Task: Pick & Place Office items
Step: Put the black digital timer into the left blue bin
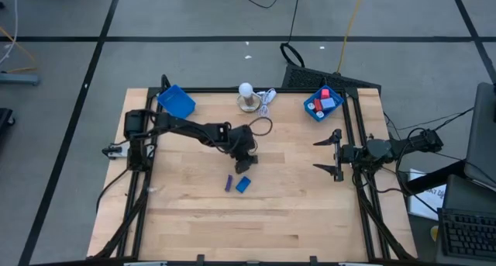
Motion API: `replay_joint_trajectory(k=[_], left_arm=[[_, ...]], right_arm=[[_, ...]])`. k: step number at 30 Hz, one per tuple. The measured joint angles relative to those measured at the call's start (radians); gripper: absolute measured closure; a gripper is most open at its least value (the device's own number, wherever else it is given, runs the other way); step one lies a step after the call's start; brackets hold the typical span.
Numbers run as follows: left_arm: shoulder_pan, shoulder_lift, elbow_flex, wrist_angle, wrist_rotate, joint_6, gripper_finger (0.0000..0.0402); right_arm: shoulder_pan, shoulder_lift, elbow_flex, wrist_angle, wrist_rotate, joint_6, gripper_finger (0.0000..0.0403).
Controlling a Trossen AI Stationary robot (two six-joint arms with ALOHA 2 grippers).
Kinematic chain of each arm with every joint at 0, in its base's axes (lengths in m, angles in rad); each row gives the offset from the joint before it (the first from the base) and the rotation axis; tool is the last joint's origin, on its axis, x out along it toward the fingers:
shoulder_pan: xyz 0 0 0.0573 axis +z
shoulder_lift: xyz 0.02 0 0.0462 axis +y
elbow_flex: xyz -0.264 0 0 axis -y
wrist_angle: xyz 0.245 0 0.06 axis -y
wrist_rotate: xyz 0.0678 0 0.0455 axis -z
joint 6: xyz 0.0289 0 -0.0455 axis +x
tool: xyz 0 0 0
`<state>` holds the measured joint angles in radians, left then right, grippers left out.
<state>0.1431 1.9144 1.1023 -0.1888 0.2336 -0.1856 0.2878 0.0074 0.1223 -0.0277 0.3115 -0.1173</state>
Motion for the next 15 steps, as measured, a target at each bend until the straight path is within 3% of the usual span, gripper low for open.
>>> replay_joint_trajectory(k=[8, 15], left_arm=[[-0.092, -0.001, 0.001, 0.004, -0.186, 0.268, 0.0188], [-0.133, -0.002, 0.001, 0.007, -0.287, 0.212, 0.0188]], right_arm=[[0.0, 0.0, 0.0, 0.0, 0.0, 0.0, 0.006], [0.0, 0.0, 0.0, 0.0, 0.0, 0.0, 0.006]])
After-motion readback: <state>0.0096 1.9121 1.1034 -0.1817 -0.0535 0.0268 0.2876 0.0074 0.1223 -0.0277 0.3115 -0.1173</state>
